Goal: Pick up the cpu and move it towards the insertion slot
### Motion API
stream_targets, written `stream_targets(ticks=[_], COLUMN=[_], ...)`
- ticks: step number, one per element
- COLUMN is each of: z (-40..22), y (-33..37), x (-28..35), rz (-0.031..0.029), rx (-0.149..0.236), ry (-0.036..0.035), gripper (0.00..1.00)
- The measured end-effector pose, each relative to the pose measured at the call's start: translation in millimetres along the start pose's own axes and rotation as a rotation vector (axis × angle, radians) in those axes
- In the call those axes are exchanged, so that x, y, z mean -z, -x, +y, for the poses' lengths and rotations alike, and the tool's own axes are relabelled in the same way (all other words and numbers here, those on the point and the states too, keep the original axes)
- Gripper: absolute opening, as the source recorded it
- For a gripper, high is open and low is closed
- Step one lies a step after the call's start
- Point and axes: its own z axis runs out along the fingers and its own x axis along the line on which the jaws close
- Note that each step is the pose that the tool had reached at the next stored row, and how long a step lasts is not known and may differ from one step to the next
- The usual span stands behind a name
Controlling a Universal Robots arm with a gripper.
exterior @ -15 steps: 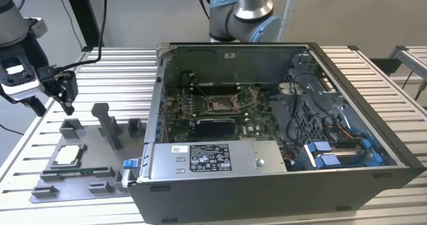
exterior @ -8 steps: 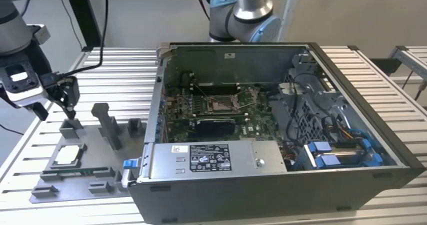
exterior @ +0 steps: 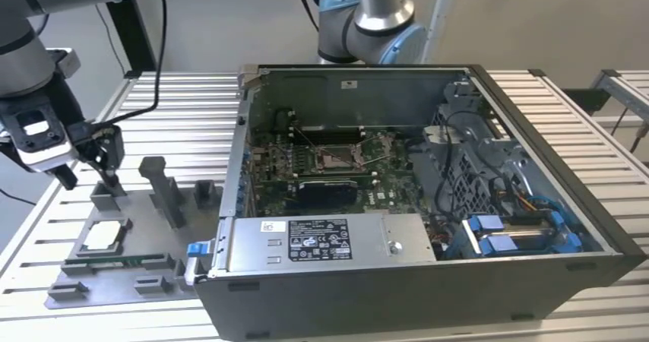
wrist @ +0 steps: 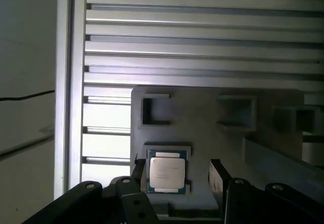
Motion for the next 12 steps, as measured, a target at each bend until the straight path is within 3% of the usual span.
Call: stream_targets(ticks=[12], z=[-0.7], y=[-1.2], x=[-20.0], rz=[0.0002], rx=[0.000], ry=[-0.0013], gripper=[1.00])
